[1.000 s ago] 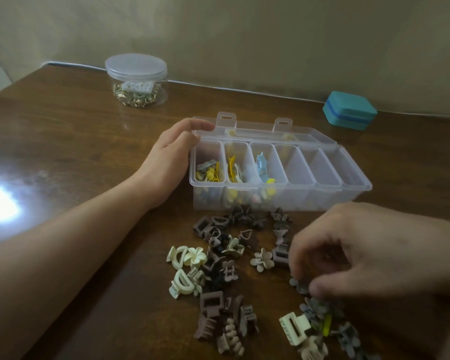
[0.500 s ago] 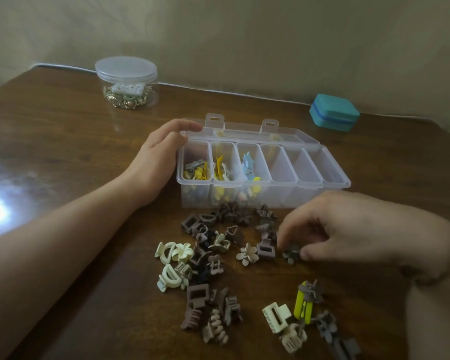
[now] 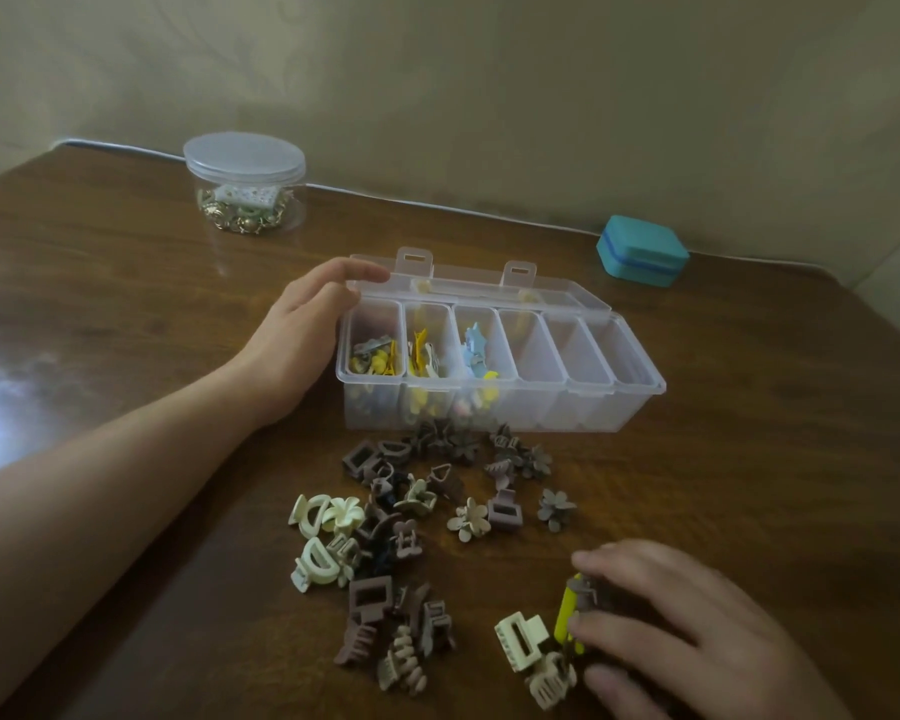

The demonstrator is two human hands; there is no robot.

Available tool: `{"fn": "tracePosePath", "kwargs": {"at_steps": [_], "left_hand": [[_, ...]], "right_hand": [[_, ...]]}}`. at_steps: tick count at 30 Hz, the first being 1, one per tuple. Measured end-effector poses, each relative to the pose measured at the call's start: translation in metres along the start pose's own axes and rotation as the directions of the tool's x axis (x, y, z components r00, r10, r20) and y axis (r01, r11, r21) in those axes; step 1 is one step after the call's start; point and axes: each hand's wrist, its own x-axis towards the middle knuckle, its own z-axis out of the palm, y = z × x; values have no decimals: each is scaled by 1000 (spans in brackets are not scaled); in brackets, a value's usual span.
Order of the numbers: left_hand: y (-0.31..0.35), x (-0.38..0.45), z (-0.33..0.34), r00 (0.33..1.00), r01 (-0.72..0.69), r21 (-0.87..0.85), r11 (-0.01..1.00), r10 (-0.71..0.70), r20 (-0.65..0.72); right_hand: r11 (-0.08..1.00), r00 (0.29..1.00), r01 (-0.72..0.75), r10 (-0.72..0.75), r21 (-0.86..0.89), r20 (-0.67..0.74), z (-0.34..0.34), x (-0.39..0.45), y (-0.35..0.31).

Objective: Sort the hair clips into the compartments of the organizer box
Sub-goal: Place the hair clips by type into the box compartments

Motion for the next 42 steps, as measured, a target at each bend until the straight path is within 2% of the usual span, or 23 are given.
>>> {"fn": "tracePosePath", "kwargs": {"at_steps": [4,8,12,15,21,24,26,29,31,34,38,42], "left_hand": [[-1,0,-2,1000,5,-6,1000,-4,10],[-2,1,-2,1000,-1,-8,1000,1,12],[-2,0,-2,1000,2,1,1000,-2,2],[1,-1,-1,1000,-3,6,1000,3,-5],[6,-3,0,1000,-12,14,1000,12,-18],[7,-2,1,1000,-23,6,1000,23,-15],[6,-2,1,1000,-27,-2,1000,27,-9],[6,-2,0,999,-40,-6,999,40,-16],[5,-1,0,999,-37,4,999,37,-14],[5,-2,1,999,-40,-11,999,40,1],[7,-4,1,998,-55,8,998,55,0],[7,-4,1,998,-49,42,998,50,-33]], "right_hand": [[982,973,-157,173,106,-155,1,-1,12],[977,970,-189,200,95,-136,-5,4,20],[998,999,-33,32,-60,-11,-11,7,19],[979,994,58,-38,-194,104,-12,16,18],[987,977,67,-35,-146,212,-15,39,11],[994,990,-82,73,69,124,-25,58,4],[936,979,-183,201,299,-28,-30,81,-2],[881,937,-178,287,438,-197,-34,132,-4],[854,919,-157,311,496,-244,-32,166,-8],[863,927,-169,303,476,-220,-17,202,-17],[907,955,-232,281,352,-94,4,221,-17],[937,944,-179,249,300,-215,-23,191,-8]]}}
